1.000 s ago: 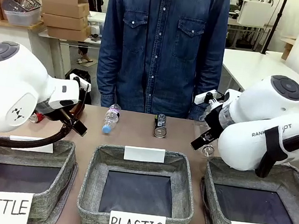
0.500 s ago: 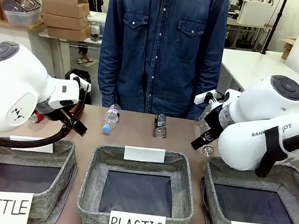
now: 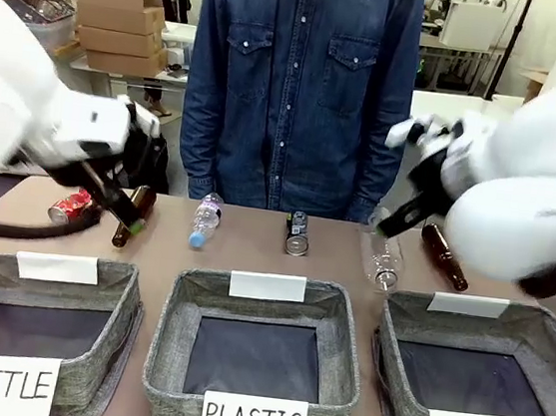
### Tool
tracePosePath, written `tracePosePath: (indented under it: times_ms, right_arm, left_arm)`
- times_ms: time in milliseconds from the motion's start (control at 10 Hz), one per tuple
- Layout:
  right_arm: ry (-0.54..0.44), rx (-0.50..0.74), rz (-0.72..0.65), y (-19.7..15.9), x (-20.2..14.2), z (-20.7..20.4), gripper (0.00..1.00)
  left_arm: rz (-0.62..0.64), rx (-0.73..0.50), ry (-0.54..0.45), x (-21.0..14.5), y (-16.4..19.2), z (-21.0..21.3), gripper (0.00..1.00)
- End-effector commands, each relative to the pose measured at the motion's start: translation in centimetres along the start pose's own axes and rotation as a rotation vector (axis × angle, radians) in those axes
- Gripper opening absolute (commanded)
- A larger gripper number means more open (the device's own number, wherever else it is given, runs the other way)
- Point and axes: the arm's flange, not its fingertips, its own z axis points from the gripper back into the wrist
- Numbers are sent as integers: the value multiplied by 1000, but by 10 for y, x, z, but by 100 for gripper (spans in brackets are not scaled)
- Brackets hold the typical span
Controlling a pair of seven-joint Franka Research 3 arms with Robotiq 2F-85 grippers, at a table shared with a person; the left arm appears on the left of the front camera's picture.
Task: Sort the can waste into the basket.
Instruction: Pick up the can waste from the table and place it in the right Fabric basket.
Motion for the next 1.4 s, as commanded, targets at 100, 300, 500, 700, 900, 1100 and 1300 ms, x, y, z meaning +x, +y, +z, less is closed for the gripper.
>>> tracePosePath:
  times_ms: [100,300,500,700,900,1100,1300]
  right_arm:
    - [-11,28,5,13,-64,62,100]
    - [-30,19,33,-7,3,36,100]
    - [2,143,30,-6,-3,53,100]
    - [18,452,-114,-30,-26,66,100]
    - [87,772,-573,-71,-40,91,100]
    - [52,960,-893,-112,-63,95,100]
    - [-5,987,-1101,-138,-79,85,100]
  left_arm:
    - [-48,29,-25,-45,-21,49,100]
    - [-53,-4,2,-7,-8,41,100]
    - [-86,-96,77,-11,-9,55,100]
    - [9,-481,90,-30,23,69,100]
    - [175,-903,-130,-68,71,90,100]
    - [324,-1079,-361,-98,91,99,100]
    - [420,-1102,-445,-111,98,97,100]
